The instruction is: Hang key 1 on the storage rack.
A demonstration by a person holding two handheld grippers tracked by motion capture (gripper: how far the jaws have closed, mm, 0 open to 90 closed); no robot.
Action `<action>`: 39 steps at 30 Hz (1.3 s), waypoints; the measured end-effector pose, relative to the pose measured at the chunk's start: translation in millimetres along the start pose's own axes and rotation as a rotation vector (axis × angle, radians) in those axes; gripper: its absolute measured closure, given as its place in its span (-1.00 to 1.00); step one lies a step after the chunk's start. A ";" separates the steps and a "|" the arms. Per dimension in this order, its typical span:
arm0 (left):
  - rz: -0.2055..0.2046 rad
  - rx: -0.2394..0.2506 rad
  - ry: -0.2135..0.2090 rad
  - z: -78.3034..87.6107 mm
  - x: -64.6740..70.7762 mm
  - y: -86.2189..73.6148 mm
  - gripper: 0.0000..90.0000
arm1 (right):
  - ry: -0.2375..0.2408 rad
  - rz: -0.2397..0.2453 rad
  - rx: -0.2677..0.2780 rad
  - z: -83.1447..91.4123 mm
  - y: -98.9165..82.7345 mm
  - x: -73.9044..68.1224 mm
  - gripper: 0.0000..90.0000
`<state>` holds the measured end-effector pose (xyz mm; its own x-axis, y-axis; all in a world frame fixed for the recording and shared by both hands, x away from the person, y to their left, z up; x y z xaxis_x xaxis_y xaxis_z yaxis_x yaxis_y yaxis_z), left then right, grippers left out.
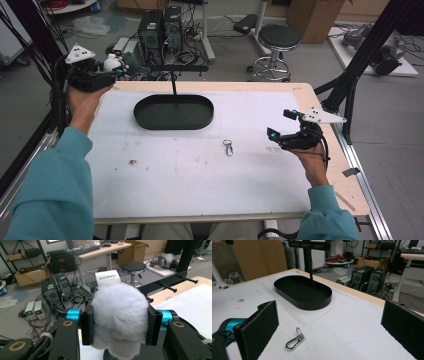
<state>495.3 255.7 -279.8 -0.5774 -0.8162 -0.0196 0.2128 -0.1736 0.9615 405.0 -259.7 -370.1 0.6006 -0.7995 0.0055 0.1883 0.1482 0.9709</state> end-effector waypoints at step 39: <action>0.060 -0.054 -0.017 1.2 -11.1 -67.7 0.18 | 0.017 0.030 -0.010 -4.9 -0.2 -12.7 -0.99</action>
<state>486.4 277.2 -344.3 -0.5759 -0.8164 0.0427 0.2890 -0.1544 0.9448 401.2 -246.7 -371.6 0.6193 -0.7845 0.0299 0.1778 0.1773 0.9679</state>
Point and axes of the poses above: each handheld gripper's, and its own axes: z roughly backward along the jaws, y roughly out of its top, x roughly to its right, the point moved 7 cm from there along -z, roughly forward along the jaws, and after that the axes turned 11 degrees about -y, right-handed, at the moved point
